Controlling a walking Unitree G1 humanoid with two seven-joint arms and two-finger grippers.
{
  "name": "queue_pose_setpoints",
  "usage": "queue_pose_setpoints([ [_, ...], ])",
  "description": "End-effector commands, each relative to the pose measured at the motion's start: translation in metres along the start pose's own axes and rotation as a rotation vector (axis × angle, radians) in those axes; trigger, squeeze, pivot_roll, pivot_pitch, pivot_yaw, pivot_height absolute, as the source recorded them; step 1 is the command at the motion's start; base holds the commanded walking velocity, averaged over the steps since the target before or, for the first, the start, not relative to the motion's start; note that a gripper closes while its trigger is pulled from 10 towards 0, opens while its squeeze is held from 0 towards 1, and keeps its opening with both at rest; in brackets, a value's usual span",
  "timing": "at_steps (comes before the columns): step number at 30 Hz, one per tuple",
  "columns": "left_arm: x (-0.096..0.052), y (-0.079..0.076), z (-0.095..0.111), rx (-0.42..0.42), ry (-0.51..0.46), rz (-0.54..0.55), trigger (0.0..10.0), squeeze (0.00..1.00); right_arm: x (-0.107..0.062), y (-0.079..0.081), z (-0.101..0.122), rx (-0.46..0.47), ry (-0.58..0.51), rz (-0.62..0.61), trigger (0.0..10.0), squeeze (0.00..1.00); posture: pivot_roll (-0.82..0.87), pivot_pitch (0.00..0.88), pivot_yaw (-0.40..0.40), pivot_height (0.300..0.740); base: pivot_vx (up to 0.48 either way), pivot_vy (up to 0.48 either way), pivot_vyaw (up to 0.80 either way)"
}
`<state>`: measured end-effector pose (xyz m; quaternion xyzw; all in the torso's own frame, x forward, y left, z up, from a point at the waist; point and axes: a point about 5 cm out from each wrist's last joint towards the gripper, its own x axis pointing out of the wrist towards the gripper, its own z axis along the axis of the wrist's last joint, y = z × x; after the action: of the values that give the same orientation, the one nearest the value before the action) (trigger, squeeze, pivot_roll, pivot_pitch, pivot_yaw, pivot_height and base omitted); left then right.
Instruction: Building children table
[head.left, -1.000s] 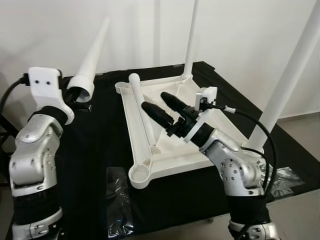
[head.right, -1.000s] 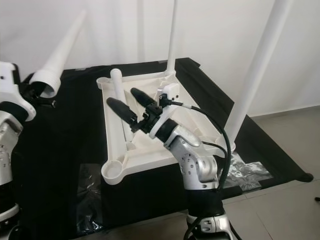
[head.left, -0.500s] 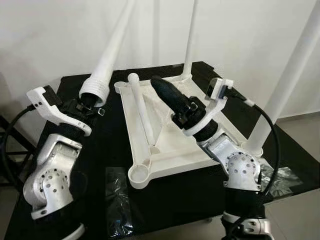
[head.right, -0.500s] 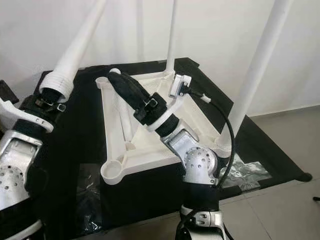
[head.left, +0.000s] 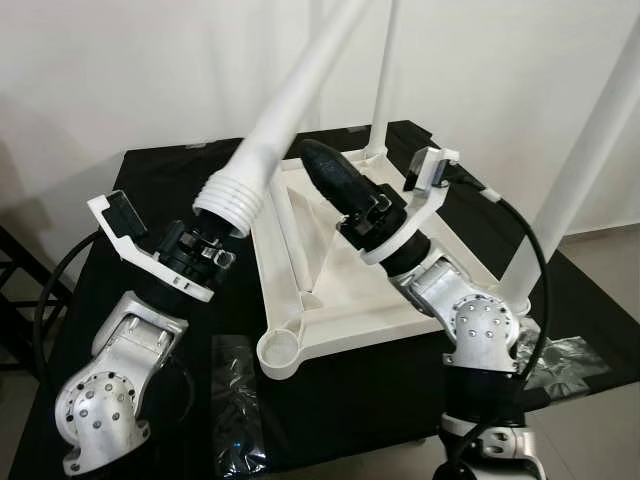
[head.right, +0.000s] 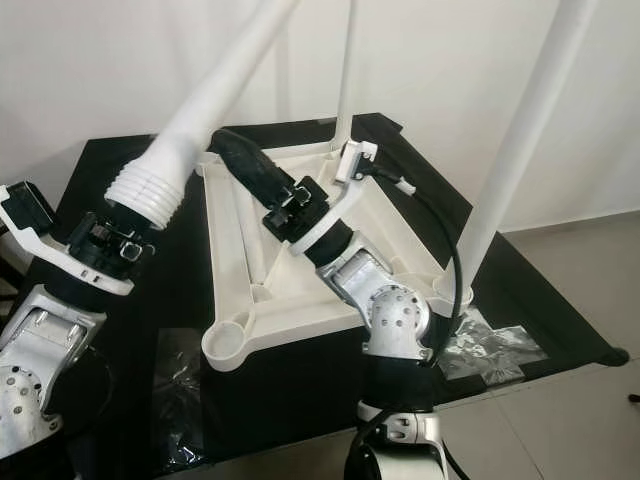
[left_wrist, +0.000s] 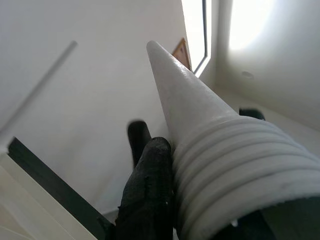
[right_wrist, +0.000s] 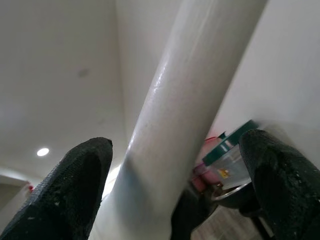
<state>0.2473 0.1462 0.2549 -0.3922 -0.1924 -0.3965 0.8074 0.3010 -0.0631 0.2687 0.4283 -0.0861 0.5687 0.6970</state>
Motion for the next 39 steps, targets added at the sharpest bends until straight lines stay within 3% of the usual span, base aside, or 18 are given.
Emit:
queue_pose_setpoints([
  [1,-0.002,-0.007,-0.004,-0.038,0.018,-0.059,10.0,0.0,0.005,0.008,-0.004,0.03,0.016,0.077,10.0,0.0,0.02,0.0,-0.018,0.74,0.0,0.0,0.0],
  [8,-0.007,-0.014,-0.016,-0.079,0.092,-0.115,10.0,0.0,0.01,0.012,-0.006,0.04,0.028,0.142,10.0,0.0,0.02,0.0,-0.022,0.74,0.0,0.0,0.0],
  [14,-0.015,-0.02,-0.027,-0.123,0.157,-0.154,10.0,0.0,0.019,0.02,0.003,0.077,-0.037,0.239,10.0,0.0,0.02,0.0,-0.024,0.74,0.0,0.0,0.0],
  [15,-0.016,-0.02,-0.03,-0.131,0.163,-0.153,10.0,0.0,0.02,0.025,0.004,0.106,-0.045,0.295,4.7,0.0,0.02,0.0,-0.025,0.74,0.0,0.0,0.0],
  [17,-0.017,-0.02,-0.031,-0.134,0.165,-0.153,10.0,0.0,0.02,0.028,0.003,0.116,-0.042,0.316,4.2,0.0,0.02,0.0,-0.024,0.74,0.0,0.0,0.0],
  [18,-0.017,-0.02,-0.032,-0.138,0.167,-0.154,10.0,0.0,0.019,0.03,0.002,0.124,-0.036,0.332,1.8,0.0,0.02,0.0,-0.025,0.74,0.0,0.0,0.0],
  [22,-0.017,-0.02,-0.032,-0.14,0.167,-0.155,10.0,0.0,0.019,0.03,0.001,0.127,-0.032,0.339,1.8,0.0,0.02,0.0,-0.025,0.74,0.0,0.0,0.0],
  [23,-0.017,-0.021,-0.032,-0.143,0.168,-0.156,10.0,0.0,0.018,0.032,-0.001,0.138,-0.017,0.356,0.0,0.0,0.02,0.0,-0.026,0.74,0.0,0.0,0.0],
  [28,-0.017,-0.02,-0.033,-0.139,0.171,-0.156,10.0,0.0,0.014,0.036,-0.015,0.164,0.071,0.39,0.0,0.0,0.02,0.0,-0.029,0.74,0.0,0.0,0.0],
  [35,-0.015,-0.012,-0.036,-0.093,0.177,-0.089,10.0,0.0,0.013,0.034,-0.019,0.159,0.109,0.382,0.0,0.0,0.02,0.0,-0.03,0.74,0.0,0.0,0.0],
  [36,-0.015,-0.011,-0.037,-0.1,0.177,-0.088,10.0,0.38,0.013,0.033,-0.019,0.155,0.109,0.373,0.0,0.0,0.02,0.0,-0.029,0.74,0.0,0.0,0.0],
  [37,-0.015,-0.011,-0.037,-0.1,0.177,-0.088,10.0,0.38,0.013,0.033,-0.019,0.155,0.109,0.373,0.0,0.0,0.02,0.0,-0.029,0.74,0.0,0.0,0.0],
  [38,-0.016,-0.01,-0.037,-0.122,0.168,-0.085,10.0,1.0,0.014,0.03,-0.018,0.141,0.1,0.351,0.0,0.0,0.02,0.0,-0.026,0.74,0.0,0.0,0.0],
  [39,-0.016,-0.01,-0.037,-0.122,0.168,-0.085,10.0,1.0,0.014,0.03,-0.018,0.141,0.1,0.351,0.0,0.0,0.02,0.0,-0.026,0.74,0.0,0.0,0.0],
])
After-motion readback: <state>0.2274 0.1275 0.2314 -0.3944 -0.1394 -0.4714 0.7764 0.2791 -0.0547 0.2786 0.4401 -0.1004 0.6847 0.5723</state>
